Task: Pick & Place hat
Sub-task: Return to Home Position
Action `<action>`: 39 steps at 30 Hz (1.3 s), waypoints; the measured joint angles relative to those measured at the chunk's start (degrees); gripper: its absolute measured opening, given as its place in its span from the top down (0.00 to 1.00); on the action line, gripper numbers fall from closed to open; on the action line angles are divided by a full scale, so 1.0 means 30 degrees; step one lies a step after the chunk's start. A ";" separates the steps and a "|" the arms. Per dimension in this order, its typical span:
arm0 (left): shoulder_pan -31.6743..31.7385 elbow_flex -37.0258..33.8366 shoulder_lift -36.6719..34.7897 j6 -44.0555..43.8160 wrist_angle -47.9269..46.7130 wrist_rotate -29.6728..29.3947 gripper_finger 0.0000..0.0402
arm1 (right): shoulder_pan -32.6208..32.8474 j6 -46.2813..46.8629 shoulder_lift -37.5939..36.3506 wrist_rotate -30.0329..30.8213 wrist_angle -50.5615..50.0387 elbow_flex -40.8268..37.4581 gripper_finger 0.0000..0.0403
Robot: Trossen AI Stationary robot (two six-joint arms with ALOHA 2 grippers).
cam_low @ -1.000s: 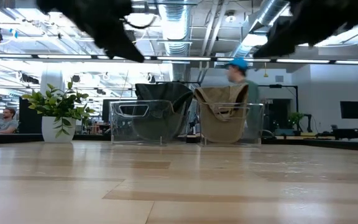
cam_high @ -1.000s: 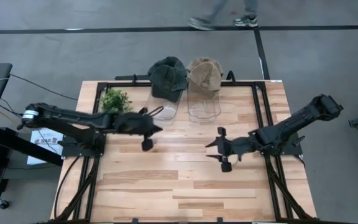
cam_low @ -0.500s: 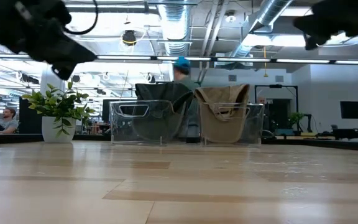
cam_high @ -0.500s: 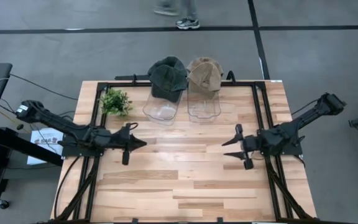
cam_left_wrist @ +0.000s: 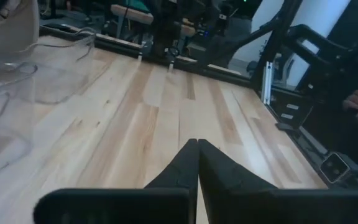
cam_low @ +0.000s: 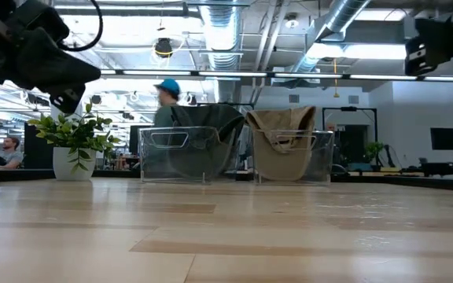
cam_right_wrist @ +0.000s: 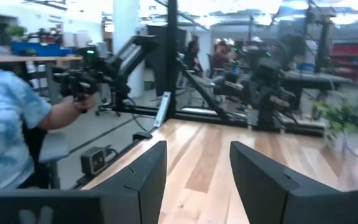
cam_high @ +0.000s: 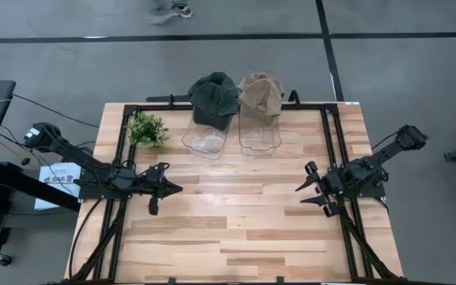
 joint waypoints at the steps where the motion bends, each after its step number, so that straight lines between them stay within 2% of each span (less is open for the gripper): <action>1: -0.0115 -0.0247 0.0000 -0.0011 0.0355 -0.0011 0.98 | 0.0148 -0.0241 -0.0112 -0.0127 -0.0120 0.0000 0.58; 6: -0.1143 -0.0292 0.0015 0.0224 0.0426 0.0080 0.98 | 0.0795 -0.0409 -0.0252 -0.0129 -0.1106 -0.0007 0.59; 15: -0.2635 -0.0285 -0.0016 0.1415 0.0710 0.0125 0.98 | 0.1215 0.1179 -0.0245 0.0141 -0.3319 -0.0022 0.58; 21: -0.2625 -0.0285 -0.0044 0.1597 0.2162 -0.2096 0.98 | 0.1207 0.2959 -0.0232 0.0922 -0.4964 -0.0031 0.59; 28: -0.2625 -0.0285 -0.0044 0.2880 0.2196 -0.2296 0.98 | 0.1236 0.4506 0.0522 0.0848 -0.4979 -0.0029 0.58; 34: -0.1806 -0.0285 -0.0044 0.3315 0.2762 -0.2292 0.98 | 0.1236 0.4535 0.0789 0.0844 -0.4986 -0.0029 0.59; 39: 0.0414 -0.0285 -0.0015 0.1271 0.2815 -0.2448 0.98 | 0.1236 0.4521 0.0782 0.0844 -0.4979 -0.0029 0.58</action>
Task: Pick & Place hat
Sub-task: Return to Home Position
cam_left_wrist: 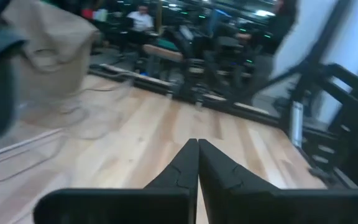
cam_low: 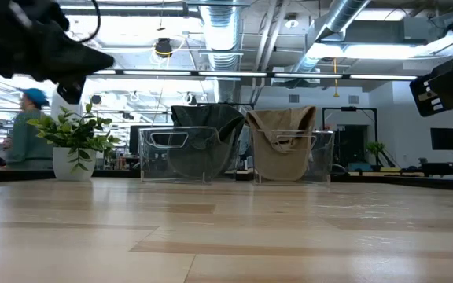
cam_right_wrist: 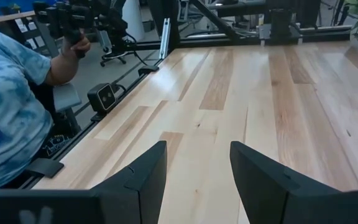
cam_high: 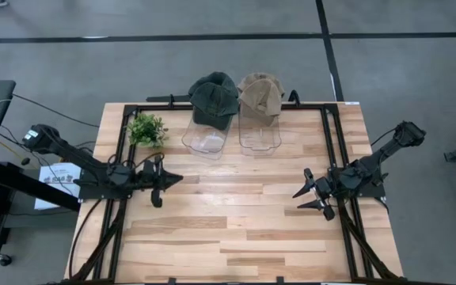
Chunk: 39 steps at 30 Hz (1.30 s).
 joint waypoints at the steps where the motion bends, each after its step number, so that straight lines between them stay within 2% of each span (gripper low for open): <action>1: 0.0494 0.0000 0.0008 -0.0203 -0.0022 0.0188 0.98 | 0.0000 -0.0003 0.0007 0.0000 -0.0002 -0.0003 0.58; 3: 0.1340 0.0007 0.0001 -0.0182 -0.0021 0.1518 0.98 | 0.0000 -0.0007 0.0001 0.0000 -0.0001 -0.0007 0.58; 7: 0.2630 0.0007 0.0008 0.1099 -0.0058 0.5363 0.98 | 0.0000 0.0051 0.0007 -0.0054 -0.0007 -0.0007 0.59; 16: 0.4764 0.0007 -0.0638 0.2191 -0.0695 0.7496 0.98 | 0.0022 0.0972 0.0007 -0.1514 -0.0247 -0.0007 0.58; 31: 0.4575 0.0015 -0.7710 0.2104 -0.7605 0.7781 0.98 | 0.0022 0.0816 0.0001 -0.1537 -0.0248 -0.0015 0.59; 39: 0.4575 0.0015 -1.0496 0.2184 -1.0256 0.7505 0.98 | 0.0022 0.0823 0.0002 -0.1530 -0.0248 -0.0015 0.58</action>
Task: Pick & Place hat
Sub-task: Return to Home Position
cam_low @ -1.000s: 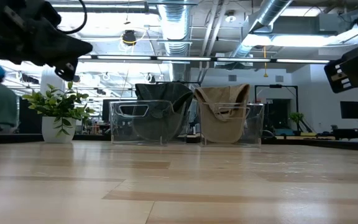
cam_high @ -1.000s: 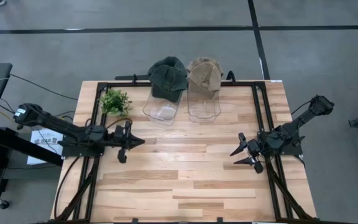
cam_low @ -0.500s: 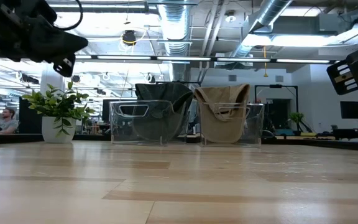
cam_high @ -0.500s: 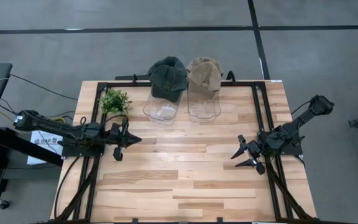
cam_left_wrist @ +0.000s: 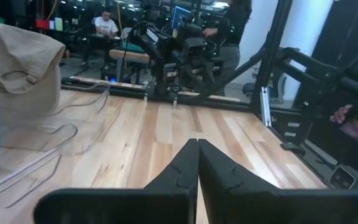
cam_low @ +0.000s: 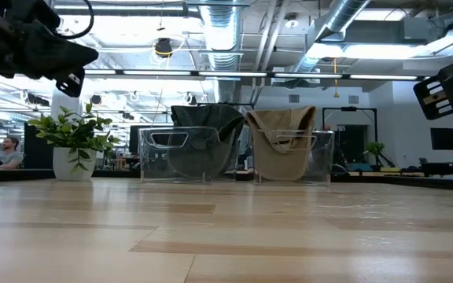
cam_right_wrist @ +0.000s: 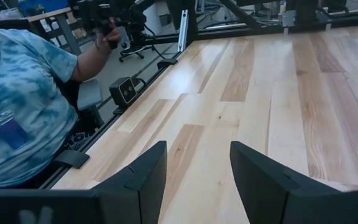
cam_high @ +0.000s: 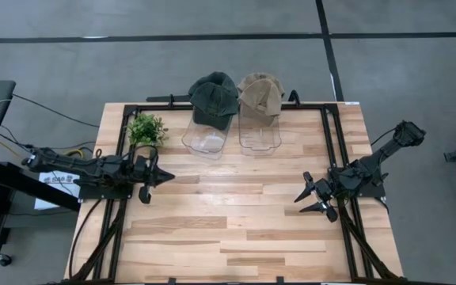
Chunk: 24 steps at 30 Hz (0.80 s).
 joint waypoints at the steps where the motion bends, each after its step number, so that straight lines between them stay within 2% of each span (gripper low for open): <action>1: 0.0000 0.0000 -0.0245 0.0000 -0.0292 -0.0147 0.98 | 0.0000 0.0007 0.0005 0.0000 0.0000 0.0000 0.58; 9: 0.0007 0.0000 -0.1353 0.0004 -0.1925 -0.1481 0.98 | 0.0000 0.0015 -0.0001 0.0007 0.0000 0.0000 0.58; 20: 0.0007 0.0000 -0.1408 -0.0493 -0.1837 -0.1498 0.98 | 0.0000 0.0042 0.0000 0.0015 0.0000 0.0000 0.59; 24: 0.0007 0.0000 -0.1386 -0.0894 -0.1823 -0.1414 0.98 | 0.0000 0.1265 -0.0002 0.0037 0.0015 0.0000 0.58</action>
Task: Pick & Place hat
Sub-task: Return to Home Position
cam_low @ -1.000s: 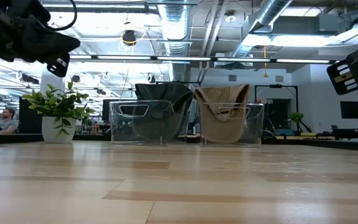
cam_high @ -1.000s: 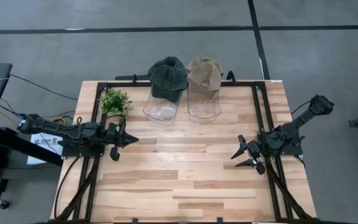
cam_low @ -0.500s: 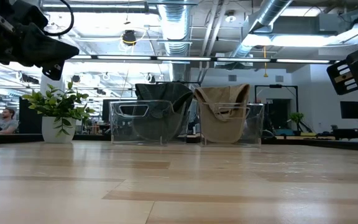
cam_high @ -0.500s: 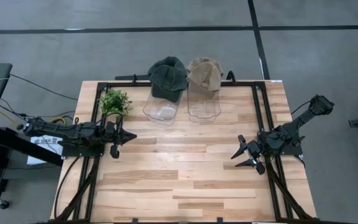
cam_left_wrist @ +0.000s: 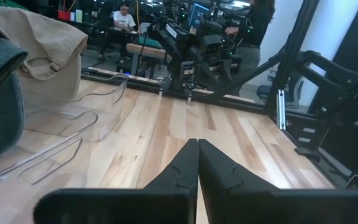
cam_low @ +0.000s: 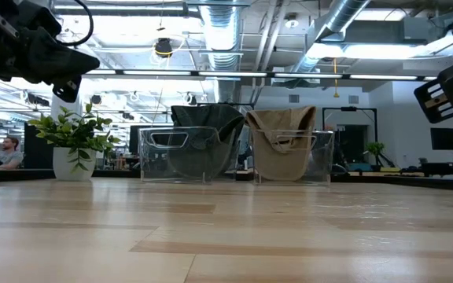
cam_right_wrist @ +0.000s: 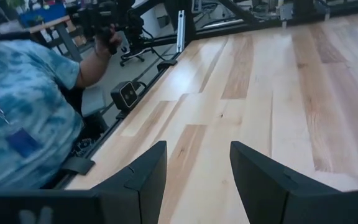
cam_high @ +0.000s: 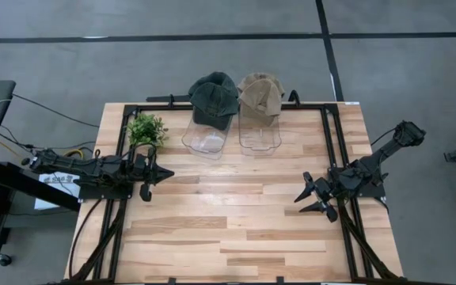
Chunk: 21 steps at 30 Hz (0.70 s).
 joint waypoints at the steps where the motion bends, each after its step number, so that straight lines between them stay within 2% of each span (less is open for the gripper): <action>1: 0.0000 0.0000 0.0000 -0.0104 0.0014 0.0000 0.98 | 0.0000 0.0316 0.0000 0.0006 0.0000 0.0000 0.58; 21: 0.0000 0.0000 0.0000 0.0340 0.0284 0.0000 0.98 | 0.0000 0.0535 0.0000 -0.0001 0.0007 -0.0003 0.58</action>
